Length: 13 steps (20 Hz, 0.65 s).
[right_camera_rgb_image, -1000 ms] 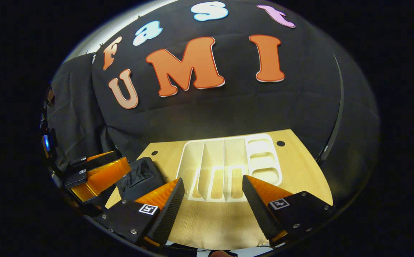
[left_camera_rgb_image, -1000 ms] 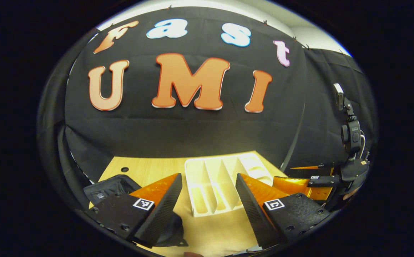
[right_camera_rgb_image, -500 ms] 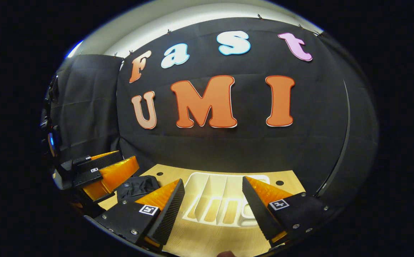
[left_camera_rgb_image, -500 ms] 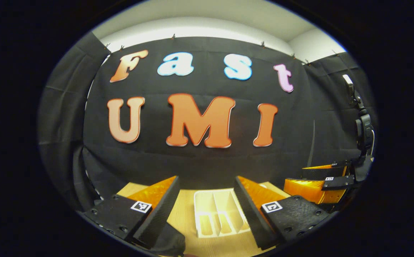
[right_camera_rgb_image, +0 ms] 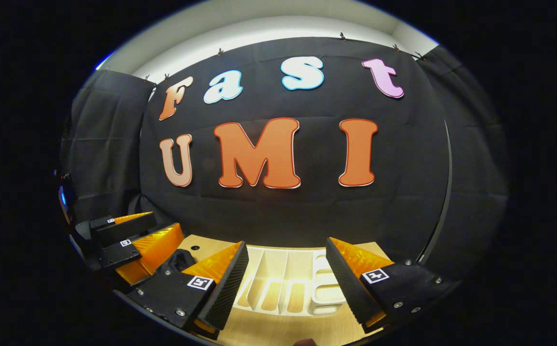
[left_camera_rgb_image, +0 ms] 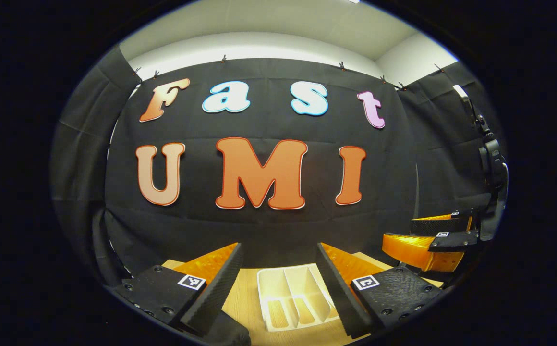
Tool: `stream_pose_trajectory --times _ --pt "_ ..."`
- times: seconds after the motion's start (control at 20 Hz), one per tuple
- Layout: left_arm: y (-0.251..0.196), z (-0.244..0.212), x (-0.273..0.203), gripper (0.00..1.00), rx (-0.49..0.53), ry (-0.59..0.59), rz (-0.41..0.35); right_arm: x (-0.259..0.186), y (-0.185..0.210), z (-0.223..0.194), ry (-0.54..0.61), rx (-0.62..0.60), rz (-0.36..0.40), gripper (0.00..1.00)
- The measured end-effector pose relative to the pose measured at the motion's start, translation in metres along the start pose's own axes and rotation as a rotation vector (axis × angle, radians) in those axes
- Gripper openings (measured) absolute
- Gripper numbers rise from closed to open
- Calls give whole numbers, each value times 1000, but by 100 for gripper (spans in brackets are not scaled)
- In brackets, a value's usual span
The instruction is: Open the schoolbag, grab two books from the bookshelf and put them into the schoolbag.
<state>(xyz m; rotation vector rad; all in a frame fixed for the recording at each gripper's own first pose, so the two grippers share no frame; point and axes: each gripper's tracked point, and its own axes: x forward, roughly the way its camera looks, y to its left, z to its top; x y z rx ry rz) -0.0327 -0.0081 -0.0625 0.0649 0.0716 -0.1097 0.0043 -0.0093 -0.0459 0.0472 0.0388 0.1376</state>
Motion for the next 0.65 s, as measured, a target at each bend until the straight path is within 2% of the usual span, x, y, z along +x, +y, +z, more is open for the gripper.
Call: stream_pose_trajectory --times 0.25,0.65 --pt "-5 -2 6 95 -4 -1 -23 5 -4 -11 17 30 -26 97" --pt "10 -6 11 95 -10 5 14 5 3 -14 11 19 -18 97"
